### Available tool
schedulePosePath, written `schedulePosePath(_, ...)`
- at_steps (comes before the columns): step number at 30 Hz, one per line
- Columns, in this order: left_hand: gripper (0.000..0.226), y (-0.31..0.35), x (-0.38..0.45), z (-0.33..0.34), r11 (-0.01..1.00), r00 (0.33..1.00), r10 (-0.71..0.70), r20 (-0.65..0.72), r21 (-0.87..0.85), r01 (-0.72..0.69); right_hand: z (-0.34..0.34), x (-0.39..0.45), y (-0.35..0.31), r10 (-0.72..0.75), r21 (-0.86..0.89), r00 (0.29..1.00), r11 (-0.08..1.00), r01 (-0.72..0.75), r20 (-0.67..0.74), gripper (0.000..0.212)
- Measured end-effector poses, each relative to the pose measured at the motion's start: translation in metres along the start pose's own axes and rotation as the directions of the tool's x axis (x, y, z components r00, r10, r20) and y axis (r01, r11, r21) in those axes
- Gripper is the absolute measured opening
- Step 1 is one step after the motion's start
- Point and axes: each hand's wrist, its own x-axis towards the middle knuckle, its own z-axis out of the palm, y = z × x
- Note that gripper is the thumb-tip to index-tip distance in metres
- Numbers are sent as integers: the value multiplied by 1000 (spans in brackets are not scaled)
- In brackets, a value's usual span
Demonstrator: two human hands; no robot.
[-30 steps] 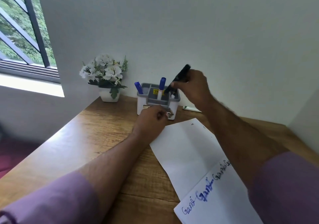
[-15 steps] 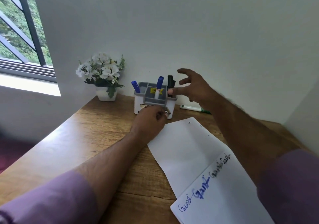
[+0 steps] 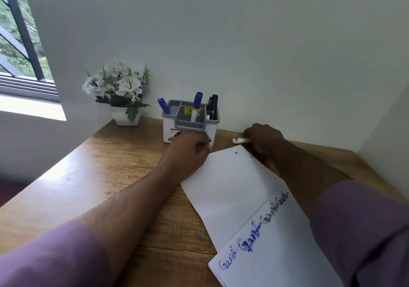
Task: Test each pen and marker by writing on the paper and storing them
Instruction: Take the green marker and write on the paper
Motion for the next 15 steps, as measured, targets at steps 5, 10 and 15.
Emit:
schedulePosePath(5,16,-1,0,1,999,999,41,-36,12,-41,-29,-13,0,16,144,978,989,15,-208,8)
schedulePosePath(10,39,10,-2,0,983,974,178,-138,-24,-183,-60,-79,-20,198,906,925,347,243,-324,15)
schedulePosePath(15,44,29,-8,6,915,918,394,-48,111,-387,-46,-131,-37,144,976,967,-25,216,-210,17)
